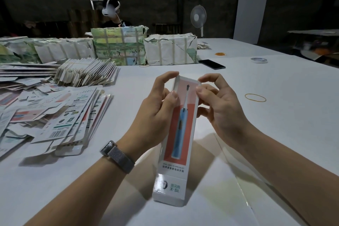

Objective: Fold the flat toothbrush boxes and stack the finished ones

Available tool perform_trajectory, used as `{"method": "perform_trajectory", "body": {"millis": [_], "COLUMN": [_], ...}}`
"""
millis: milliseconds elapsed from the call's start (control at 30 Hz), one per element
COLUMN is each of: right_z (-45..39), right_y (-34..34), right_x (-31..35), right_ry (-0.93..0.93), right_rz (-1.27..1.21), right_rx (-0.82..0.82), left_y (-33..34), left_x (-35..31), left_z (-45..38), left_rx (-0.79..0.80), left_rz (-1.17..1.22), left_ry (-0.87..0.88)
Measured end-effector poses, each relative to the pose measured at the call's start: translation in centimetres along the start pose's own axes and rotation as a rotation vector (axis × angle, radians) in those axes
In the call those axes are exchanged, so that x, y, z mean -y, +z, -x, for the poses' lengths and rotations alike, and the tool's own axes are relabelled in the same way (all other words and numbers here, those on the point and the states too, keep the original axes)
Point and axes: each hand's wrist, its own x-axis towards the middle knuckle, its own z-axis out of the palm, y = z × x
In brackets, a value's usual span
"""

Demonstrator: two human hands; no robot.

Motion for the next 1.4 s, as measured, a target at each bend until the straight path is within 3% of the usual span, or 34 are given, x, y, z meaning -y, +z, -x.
{"method": "perform_trajectory", "body": {"millis": [167,267,433,633,900,1000,1067,1133,1167,1300,1400], "right_z": [0.0,0.2,0.4,1.4,8.5,11.1,12.1,12.3,12.0,9.2,6.5], "right_y": [0.3,0.3,0.6,-6.1,-24.3,-29.9,-32.5,-34.3,-34.5,-31.8,-26.4], "right_x": [0.1,0.9,1.8,5.0,10.7,11.5,11.6,11.5,11.4,10.1,8.8], "right_ry": [-0.019,-0.085,-0.220,-0.007,0.480,0.626,0.702,0.782,0.799,0.647,0.445], "right_rz": [0.151,0.445,0.831,1.062,1.726,1.778,1.875,1.965,1.987,1.907,1.725], "right_rx": [-0.055,0.013,0.104,-0.018,-0.145,-0.199,-0.235,-0.265,-0.301,-0.321,-0.233], "left_y": [-0.2,-0.9,-0.9,-2.0,-0.9,1.0,3.3,4.6,4.4,0.1,-0.9], "left_x": [0.1,-0.1,-0.5,1.1,5.7,10.9,14.7,18.4,19.9,21.8,18.1], "left_z": [-0.4,-0.7,-0.6,-0.5,-1.5,-3.1,-3.3,-2.1,-1.7,-1.8,-1.0], "left_rx": [-0.129,-0.207,-0.193,-0.133,-0.037,-0.021,0.081,0.232,0.230,0.047,0.074], "left_rz": [0.062,0.174,0.357,0.285,0.070,0.011,-0.016,-0.154,-0.271,-0.336,-0.355], "left_ry": [0.012,0.005,-0.043,-0.092,-0.133,-0.250,-0.378,-0.349,-0.319,-0.293,-0.146]}}
